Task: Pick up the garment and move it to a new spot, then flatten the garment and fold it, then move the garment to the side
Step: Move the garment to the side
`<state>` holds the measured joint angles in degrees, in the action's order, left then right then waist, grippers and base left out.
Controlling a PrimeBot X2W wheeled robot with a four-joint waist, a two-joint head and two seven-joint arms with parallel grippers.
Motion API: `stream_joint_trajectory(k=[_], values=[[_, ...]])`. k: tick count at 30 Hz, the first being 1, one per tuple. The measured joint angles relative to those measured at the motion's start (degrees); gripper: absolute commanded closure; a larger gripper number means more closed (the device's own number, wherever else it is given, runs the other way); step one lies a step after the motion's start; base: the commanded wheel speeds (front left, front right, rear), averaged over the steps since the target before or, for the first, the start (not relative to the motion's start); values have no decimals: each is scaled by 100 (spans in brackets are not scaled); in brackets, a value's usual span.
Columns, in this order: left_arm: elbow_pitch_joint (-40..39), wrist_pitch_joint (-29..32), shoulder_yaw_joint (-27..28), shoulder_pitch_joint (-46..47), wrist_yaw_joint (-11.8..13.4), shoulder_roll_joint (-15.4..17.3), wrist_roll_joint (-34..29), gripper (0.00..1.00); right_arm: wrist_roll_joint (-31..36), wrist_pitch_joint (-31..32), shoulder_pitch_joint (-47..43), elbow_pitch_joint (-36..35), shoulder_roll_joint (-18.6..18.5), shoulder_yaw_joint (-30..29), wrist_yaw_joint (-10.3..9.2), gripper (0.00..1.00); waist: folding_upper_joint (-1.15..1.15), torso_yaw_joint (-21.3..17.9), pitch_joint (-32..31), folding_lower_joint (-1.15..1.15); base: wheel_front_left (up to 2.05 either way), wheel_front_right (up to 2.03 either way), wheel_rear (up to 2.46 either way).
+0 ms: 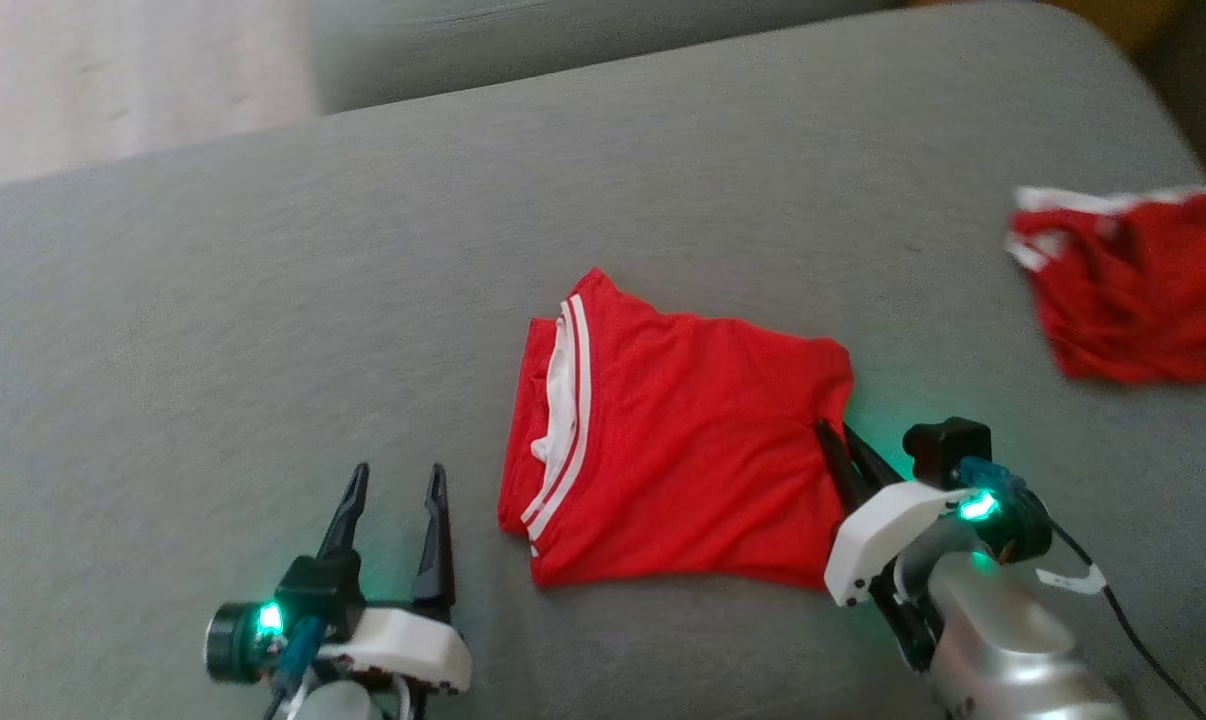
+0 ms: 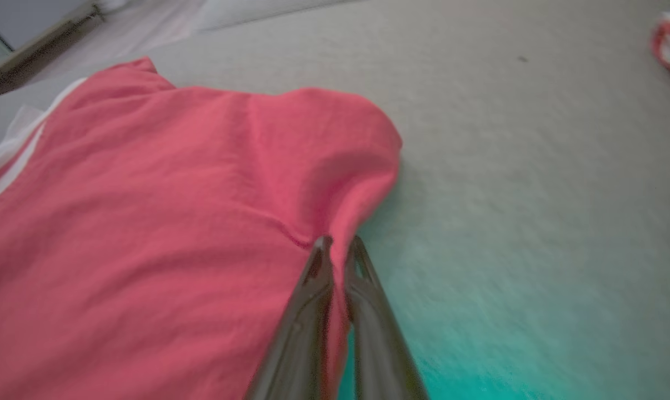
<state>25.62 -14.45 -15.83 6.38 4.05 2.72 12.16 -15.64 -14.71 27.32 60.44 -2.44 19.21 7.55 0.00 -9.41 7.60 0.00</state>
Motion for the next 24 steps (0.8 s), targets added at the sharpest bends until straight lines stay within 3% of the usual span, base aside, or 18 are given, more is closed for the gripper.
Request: stream_joint_trajectory(k=[8, 13, 19, 24], values=[[-25, 0, -268, 192, 25, -1, 91, 0, -53, 8, -282, -153, -55, 62, 0, 100, 0, -1273, -30, 0, 0, 0, 0], [10, 0, -285, 197, 21, -1, 86, 0, -109, 8, -319, -334, -91, 35, -1, 100, 0, -1788, 29, 0, 0, 0, 0], [36, 0, -326, 238, -12, -1, -16, 0, -86, 9, -70, -541, -240, 19, -1, 100, 0, -1901, 261, 0, 0, 0, 0], [91, 0, -383, 304, -62, -1, -100, 0, 179, 9, 784, -565, -643, 8, -1, 100, 0, -1730, 394, 0, 0, 0, 0]])
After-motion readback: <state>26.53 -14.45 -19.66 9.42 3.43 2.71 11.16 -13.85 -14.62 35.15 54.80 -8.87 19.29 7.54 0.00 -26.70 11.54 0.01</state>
